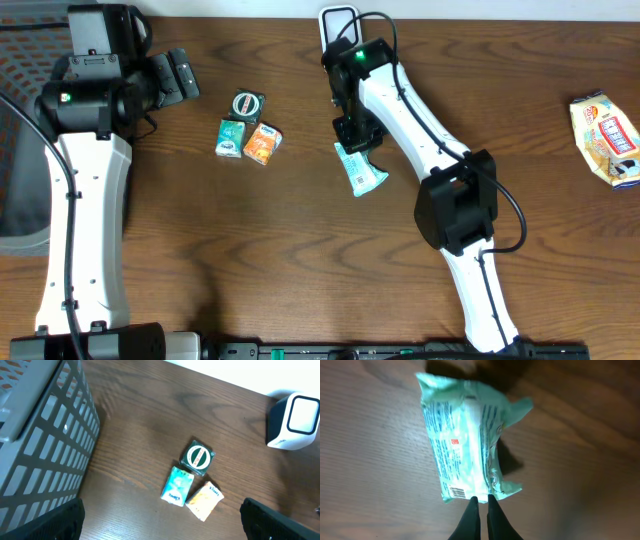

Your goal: Scan the item barcode

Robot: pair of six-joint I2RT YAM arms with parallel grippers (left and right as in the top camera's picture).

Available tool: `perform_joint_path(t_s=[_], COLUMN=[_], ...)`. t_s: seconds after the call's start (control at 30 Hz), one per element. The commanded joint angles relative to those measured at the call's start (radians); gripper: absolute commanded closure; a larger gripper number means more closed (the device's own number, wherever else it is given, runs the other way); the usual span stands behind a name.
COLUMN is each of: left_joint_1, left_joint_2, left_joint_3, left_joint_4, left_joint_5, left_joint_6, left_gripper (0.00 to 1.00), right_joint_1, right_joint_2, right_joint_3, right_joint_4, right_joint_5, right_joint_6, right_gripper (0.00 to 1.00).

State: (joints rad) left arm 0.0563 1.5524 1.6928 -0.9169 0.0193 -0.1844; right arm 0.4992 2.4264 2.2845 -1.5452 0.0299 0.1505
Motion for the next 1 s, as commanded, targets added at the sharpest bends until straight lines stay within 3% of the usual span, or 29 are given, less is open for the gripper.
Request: perform_joint_path(t_s=[0.0, 0.27, 0.53, 0.63, 0.7, 0.77, 0.97], left_joint_1=[0.0, 0.0, 0.0, 0.0, 0.0, 0.0, 0.0], left_joint_2=[0.006, 0.006, 0.006, 0.006, 0.006, 0.006, 0.006], left_joint_3=[-0.004, -0.004, -0.004, -0.004, -0.004, -0.004, -0.004], left_joint_4=[-0.003, -0.003, -0.003, -0.003, -0.003, -0.003, -0.003], left_joint_5=[-0.013, -0.013, -0.013, -0.013, -0.013, -0.013, -0.013], left_joint_6=[-0.008, -0.008, -0.008, -0.008, -0.008, -0.008, -0.008], left_gripper=[0.02, 0.02, 0.03, 0.02, 0.02, 0.02, 0.02], right_joint_1=[0.011, 0.005, -0.003, -0.027, -0.049, -0.077, -0.163], right_joint_2=[-0.001, -0.001, -0.001, -0.001, -0.001, -0.001, -0.001], right_joint_3=[-0.089, -0.294, -0.198, -0.091, -0.048, -0.034, -0.071], right_joint_4=[0.029, 0.143, 0.095, 0.056, 0.061, 0.082, 0.118], right_joint_5=[0.002, 0.001, 0.007, 0.08, 0.086, 0.032, -0.284], right_joint_6=[-0.009, -0.009, -0.009, -0.009, -0.009, -0.011, -0.155], right_gripper=[0.99, 0.99, 0.94, 0.74, 0.45, 0.25, 0.2])
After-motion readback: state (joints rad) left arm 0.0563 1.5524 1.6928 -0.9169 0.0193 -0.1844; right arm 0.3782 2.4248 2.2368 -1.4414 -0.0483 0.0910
